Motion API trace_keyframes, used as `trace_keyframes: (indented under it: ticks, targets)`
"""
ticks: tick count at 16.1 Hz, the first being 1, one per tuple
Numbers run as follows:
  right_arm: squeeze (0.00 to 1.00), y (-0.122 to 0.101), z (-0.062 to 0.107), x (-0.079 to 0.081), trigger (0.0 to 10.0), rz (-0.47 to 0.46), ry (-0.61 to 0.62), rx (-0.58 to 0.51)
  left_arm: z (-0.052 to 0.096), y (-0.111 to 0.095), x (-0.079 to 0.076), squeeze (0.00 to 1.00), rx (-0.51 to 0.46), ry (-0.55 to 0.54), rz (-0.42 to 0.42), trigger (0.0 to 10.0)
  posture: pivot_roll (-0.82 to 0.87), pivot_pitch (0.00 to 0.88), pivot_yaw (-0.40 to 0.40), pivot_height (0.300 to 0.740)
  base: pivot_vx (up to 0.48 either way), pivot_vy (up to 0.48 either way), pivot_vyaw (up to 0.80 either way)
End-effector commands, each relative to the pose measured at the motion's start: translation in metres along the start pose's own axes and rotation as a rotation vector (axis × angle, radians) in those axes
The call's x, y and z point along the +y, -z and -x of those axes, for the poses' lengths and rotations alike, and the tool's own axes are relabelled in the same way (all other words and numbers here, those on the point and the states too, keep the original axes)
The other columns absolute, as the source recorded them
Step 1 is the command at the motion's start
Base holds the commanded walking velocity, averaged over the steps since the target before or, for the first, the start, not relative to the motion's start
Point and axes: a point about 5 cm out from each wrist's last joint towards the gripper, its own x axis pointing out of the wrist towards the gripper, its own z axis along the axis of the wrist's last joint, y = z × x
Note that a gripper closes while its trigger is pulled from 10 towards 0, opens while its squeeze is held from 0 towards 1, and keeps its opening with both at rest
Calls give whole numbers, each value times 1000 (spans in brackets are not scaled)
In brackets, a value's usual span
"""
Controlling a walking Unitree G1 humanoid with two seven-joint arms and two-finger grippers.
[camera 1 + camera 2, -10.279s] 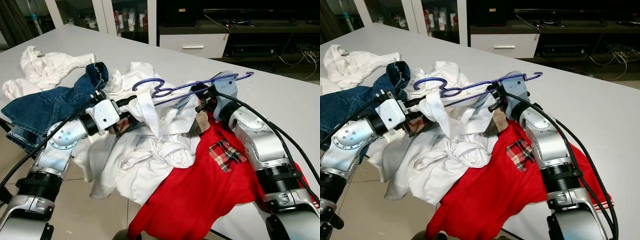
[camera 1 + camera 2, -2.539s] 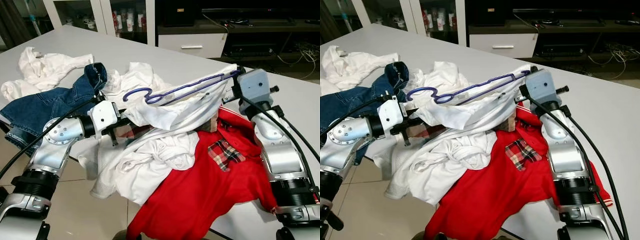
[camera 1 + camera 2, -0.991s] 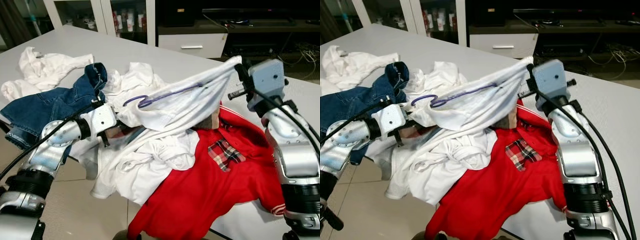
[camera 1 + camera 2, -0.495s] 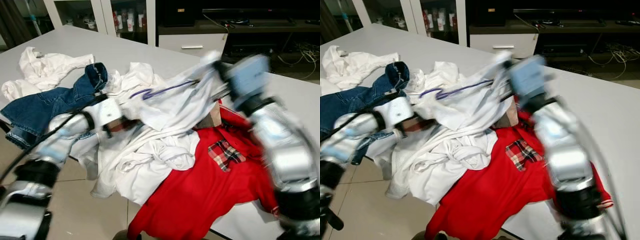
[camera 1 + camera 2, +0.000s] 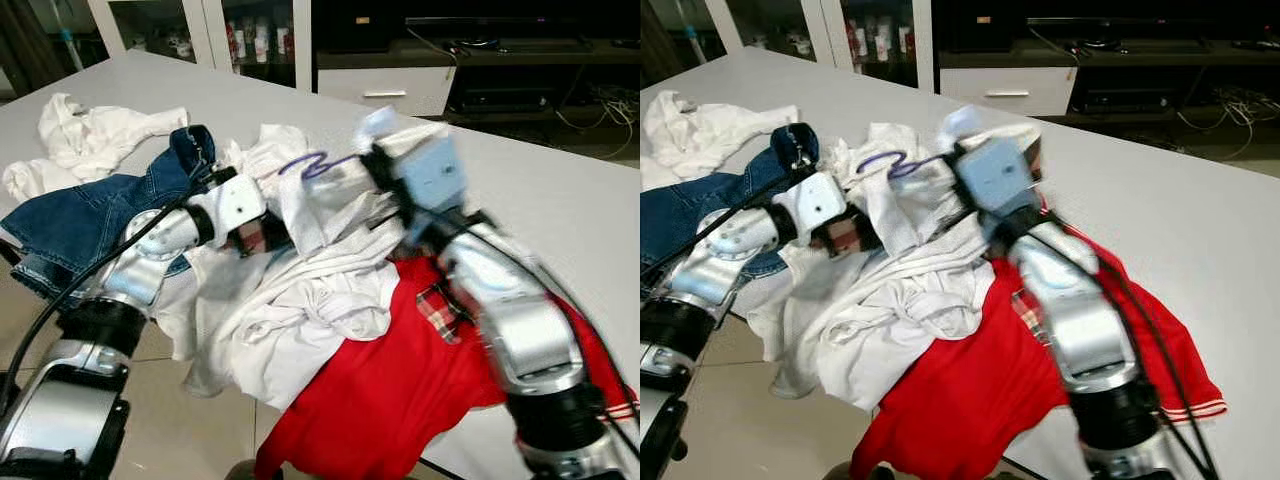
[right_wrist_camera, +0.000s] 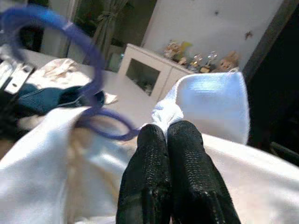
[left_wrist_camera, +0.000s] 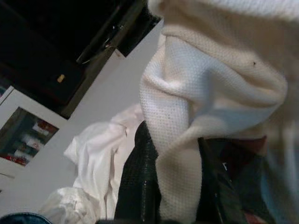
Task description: Hang hanger
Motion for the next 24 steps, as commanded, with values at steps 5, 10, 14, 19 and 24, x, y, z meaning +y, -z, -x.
trace_keyframes:
  ticks: [5, 10, 14, 19, 24]
  targets:
    - [0, 11, -4, 17, 10000, 4, -98, 59, -2, -7, 13, 0, -31, -41, 18, 0, 54, 0, 26, 740, 0, 0, 0]
    - [878, 26, -7, 29, 10000, 34, -169, 109, -3, -9, 12, 0, -48, -39, 32, 0, 50, 0, 24, 740, 0, 0, 0]
    - [0, 19, -11, 25, 10000, 119, -171, 61, -4, -9, 8, 0, -56, -36, 45, 0, 49, 0, 17, 740, 0, 0, 0]
    - [639, 4, 19, 1, 10000, 94, -254, -3, -1, -4, 8, 0, -45, -48, 52, 0, 44, 0, 13, 740, 0, 0, 0]
    - [0, -13, 47, -55, 10000, 138, -224, -41, 0, 3, 1, 0, -26, -18, 46, 0, 20, 0, 20, 740, 0, 0, 0]
